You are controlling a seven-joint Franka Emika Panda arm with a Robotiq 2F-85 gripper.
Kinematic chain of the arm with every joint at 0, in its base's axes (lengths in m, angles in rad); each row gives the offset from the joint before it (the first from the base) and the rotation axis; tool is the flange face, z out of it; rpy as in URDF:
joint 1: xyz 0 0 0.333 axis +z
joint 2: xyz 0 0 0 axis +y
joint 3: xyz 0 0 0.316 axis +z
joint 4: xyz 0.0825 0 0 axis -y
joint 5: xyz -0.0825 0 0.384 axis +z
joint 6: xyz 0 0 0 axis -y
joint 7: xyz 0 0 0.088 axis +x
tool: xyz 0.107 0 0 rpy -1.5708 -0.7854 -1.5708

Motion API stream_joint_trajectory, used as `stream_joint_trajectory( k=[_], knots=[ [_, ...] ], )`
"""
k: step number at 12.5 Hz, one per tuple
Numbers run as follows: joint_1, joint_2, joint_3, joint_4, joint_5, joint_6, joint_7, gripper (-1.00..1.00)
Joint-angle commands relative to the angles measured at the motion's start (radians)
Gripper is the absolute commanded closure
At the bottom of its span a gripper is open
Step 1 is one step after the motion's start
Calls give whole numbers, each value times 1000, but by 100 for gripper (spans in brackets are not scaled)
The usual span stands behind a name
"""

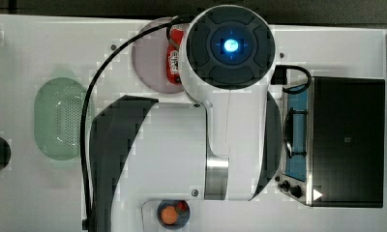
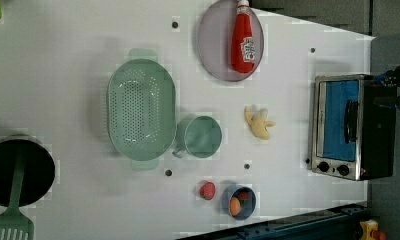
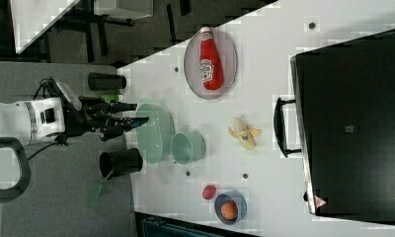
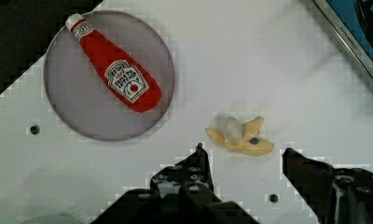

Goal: Pick Banana and place it in mug.

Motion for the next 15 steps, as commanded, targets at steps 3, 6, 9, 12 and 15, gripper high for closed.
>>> stream_joint_trajectory(
  k=[3,6,9,12,15],
  knots=[
    [-18,-296,-25,-218,-8,-123,34,-100],
    [-17,-263,-23,-323,-8,-39,-74,-100],
    [-17,-198,-23,-444,-8,156,-294,-100],
    [-17,-113,-23,-548,-8,343,-589,-100],
    [-17,8,-23,-632,-8,518,-928,-100]
  ],
)
